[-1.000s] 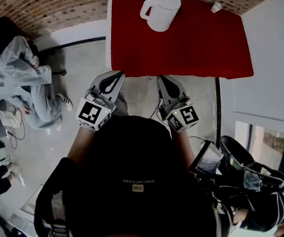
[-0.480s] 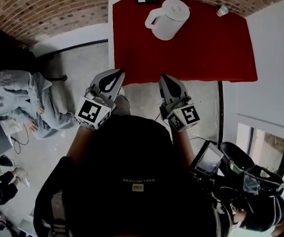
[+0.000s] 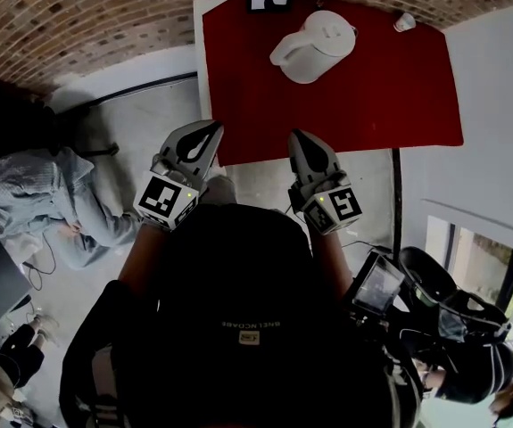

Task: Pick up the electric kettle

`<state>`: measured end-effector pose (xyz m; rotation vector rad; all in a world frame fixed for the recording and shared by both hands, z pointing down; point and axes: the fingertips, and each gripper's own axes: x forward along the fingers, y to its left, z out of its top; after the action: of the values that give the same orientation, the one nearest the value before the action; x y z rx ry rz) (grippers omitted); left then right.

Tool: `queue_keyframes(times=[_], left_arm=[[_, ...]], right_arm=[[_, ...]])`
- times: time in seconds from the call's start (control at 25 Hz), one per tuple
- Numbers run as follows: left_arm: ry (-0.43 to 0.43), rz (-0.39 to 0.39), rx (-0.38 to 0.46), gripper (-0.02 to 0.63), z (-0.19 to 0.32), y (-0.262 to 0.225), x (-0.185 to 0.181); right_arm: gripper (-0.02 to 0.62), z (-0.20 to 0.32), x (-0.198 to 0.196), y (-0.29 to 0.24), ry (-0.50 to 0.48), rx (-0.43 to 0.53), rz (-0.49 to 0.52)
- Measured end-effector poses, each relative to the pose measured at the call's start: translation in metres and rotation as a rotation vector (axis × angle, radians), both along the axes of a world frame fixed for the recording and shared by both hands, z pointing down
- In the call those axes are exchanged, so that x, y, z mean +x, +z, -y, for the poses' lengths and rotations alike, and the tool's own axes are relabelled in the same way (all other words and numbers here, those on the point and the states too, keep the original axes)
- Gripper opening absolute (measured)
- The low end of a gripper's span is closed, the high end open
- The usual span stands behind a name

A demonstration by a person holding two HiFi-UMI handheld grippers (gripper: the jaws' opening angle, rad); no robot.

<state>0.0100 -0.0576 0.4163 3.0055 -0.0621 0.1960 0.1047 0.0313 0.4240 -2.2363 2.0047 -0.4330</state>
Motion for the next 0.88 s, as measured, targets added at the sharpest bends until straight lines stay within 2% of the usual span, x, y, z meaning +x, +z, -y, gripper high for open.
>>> queue_keyframes(times=[0.2,0.44,0.72,0.88], left_arm=[[0.010,-0.005,-0.021,0.003,0.035,0.003,0.002],[0.037,0.024,-0.006,0.003,0.061,0.002,0.004],[0.010,-0.018,-0.013,0.003,0.072,-0.004,0.006],[-0.010,-0.003,-0.016,0.003,0.078,-0.004,0.006]], right_arm=[[0.006,0.030,0.008,0.001,0.037,-0.024,-0.009],[0.006,0.055,0.021,-0.002,0.087,-0.028,-0.006],[0.008,0.071,0.035,-0.004,0.109,-0.020,-0.011],[0.008,0.080,0.044,-0.004,0.101,-0.017,-0.010]])
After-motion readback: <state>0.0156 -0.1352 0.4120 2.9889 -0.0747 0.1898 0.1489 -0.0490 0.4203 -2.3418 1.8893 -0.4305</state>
